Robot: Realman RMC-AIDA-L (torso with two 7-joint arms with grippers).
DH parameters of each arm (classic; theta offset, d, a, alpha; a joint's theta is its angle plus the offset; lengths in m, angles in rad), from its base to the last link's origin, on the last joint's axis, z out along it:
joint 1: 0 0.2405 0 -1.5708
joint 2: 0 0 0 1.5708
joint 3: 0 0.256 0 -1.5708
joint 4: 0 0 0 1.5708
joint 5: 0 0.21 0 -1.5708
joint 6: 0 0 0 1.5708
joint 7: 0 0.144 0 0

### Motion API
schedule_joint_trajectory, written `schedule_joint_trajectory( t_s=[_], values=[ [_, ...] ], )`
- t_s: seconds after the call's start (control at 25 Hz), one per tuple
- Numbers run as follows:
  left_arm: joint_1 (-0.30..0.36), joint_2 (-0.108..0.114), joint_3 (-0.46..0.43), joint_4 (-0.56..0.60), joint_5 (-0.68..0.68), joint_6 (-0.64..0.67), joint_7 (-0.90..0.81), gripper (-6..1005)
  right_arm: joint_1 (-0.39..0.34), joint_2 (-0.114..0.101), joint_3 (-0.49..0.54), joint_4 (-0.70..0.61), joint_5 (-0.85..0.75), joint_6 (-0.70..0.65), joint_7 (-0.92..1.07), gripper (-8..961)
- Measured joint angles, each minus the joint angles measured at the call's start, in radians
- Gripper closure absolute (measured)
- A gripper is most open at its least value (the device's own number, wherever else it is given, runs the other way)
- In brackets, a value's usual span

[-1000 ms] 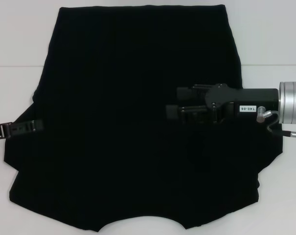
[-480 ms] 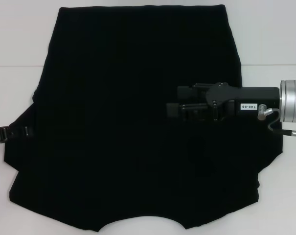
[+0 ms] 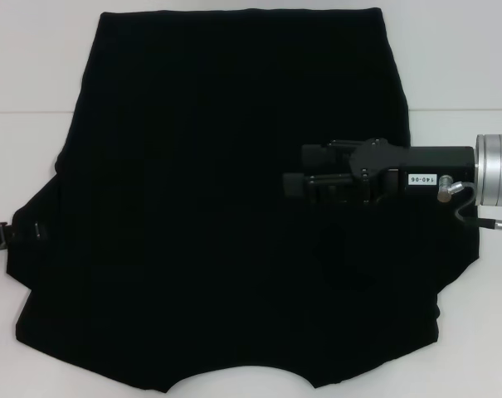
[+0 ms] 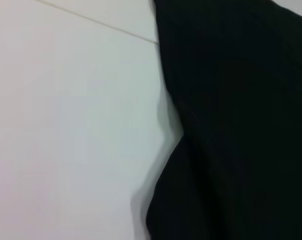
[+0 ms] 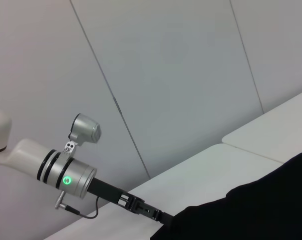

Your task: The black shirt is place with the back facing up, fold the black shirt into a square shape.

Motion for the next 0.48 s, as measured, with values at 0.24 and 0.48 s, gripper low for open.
schedule_joint_trajectory(
  t_s=[0.24, 0.48],
  values=[
    [0.0, -0.002, 0.004, 0.0, 0.028, 0.004, 0.0, 139, 0.0, 0.001, 0.0, 0.0, 0.0, 0.003, 0.0, 72],
    [0.0, -0.002, 0.018, 0.0, 0.035, 0.015, -0.001, 157, 0.0, 0.001, 0.004, 0.0, 0.0, 0.004, 0.0, 72]
  ],
)
